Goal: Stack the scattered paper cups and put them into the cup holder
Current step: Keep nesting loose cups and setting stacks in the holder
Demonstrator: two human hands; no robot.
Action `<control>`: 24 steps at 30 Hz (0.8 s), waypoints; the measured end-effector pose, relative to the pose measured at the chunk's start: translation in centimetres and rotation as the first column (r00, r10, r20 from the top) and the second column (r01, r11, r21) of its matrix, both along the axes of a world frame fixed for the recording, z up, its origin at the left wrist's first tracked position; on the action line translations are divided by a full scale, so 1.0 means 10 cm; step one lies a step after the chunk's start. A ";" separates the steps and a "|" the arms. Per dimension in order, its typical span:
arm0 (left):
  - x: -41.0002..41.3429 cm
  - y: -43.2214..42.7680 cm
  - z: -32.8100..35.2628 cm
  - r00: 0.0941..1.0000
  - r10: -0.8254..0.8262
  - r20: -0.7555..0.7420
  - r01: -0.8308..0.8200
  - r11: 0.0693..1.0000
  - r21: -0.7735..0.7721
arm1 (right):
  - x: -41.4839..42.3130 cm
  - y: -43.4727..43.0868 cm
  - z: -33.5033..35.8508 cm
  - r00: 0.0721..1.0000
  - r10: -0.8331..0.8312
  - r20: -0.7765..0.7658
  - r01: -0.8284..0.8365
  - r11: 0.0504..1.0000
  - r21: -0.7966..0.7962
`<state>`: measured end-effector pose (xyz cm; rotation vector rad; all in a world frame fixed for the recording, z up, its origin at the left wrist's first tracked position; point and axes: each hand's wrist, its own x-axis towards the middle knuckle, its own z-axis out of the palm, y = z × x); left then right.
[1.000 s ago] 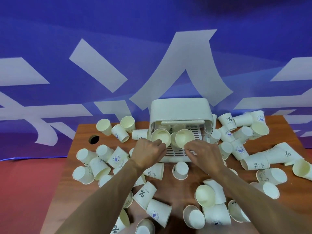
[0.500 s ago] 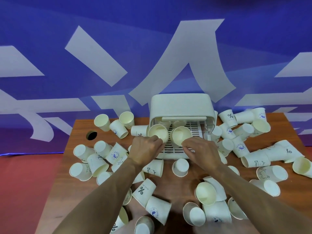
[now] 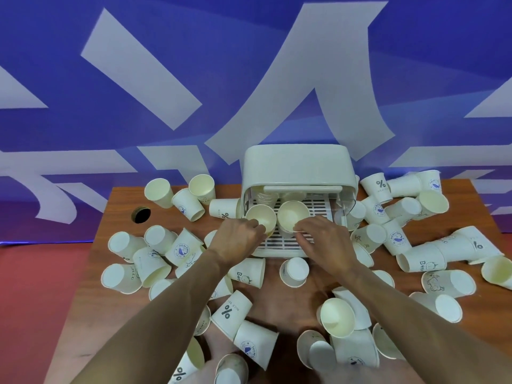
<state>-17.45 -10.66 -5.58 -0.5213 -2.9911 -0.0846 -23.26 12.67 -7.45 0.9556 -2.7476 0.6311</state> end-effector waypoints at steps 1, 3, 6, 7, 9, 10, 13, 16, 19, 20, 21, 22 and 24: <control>-0.01 -0.01 -0.03 1.000 0.002 0.026 -0.002 1.000 -0.001 | -0.01 -0.01 -0.02 1.000 -0.009 0.017 0.009 1.000 0.005; -0.04 -0.02 -0.07 0.997 -0.001 0.078 0.002 1.000 -0.015 | -0.03 -0.03 -0.05 0.999 -0.018 0.047 0.016 1.000 0.026; -0.09 -0.05 -0.11 0.992 -0.002 0.123 0.008 0.999 -0.045 | -0.07 -0.05 -0.08 0.995 -0.021 0.097 0.017 0.999 0.042; -0.11 -0.05 -0.12 0.991 0.002 0.132 0.006 0.998 -0.059 | -0.08 -0.06 -0.09 0.994 -0.023 0.108 0.018 0.999 0.049; -0.16 -0.07 -0.15 0.989 0.005 0.146 0.007 0.997 -0.078 | -0.13 -0.07 -0.11 0.992 -0.035 0.123 0.027 0.997 0.069; -0.19 -0.07 -0.16 0.988 0.006 0.153 0.007 0.996 -0.088 | -0.15 -0.08 -0.12 0.990 -0.043 0.132 0.032 0.996 0.078; -0.25 -0.08 -0.19 0.984 0.023 0.179 -0.001 0.993 -0.120 | -0.19 -0.09 -0.16 0.988 -0.048 0.146 0.034 0.995 0.096; -0.31 -0.09 -0.22 0.978 0.042 0.205 -0.016 0.992 -0.127 | -0.21 -0.11 -0.23 0.988 -0.052 0.142 0.044 0.997 0.063; -0.32 -0.10 -0.24 0.974 0.041 0.222 -0.018 0.994 -0.104 | -0.22 -0.13 -0.30 0.986 -0.058 0.157 0.050 0.997 0.055; -0.32 -0.10 -0.25 0.974 0.041 0.221 -0.022 0.996 -0.087 | -0.23 -0.13 -0.32 0.985 -0.056 0.165 0.047 0.997 0.056; -0.32 -0.10 -0.26 0.974 0.041 0.222 -0.025 0.997 -0.074 | -0.24 -0.13 -0.33 0.984 -0.055 0.172 0.046 0.997 0.055; -0.32 -0.10 -0.26 0.974 0.041 0.224 -0.027 0.997 -0.068 | -0.24 -0.13 -0.34 0.983 -0.055 0.174 0.046 0.998 0.052; -0.31 -0.10 -0.27 0.974 0.039 0.224 -0.029 0.998 -0.047 | -0.26 -0.14 -0.34 0.984 -0.055 0.170 0.048 0.998 0.044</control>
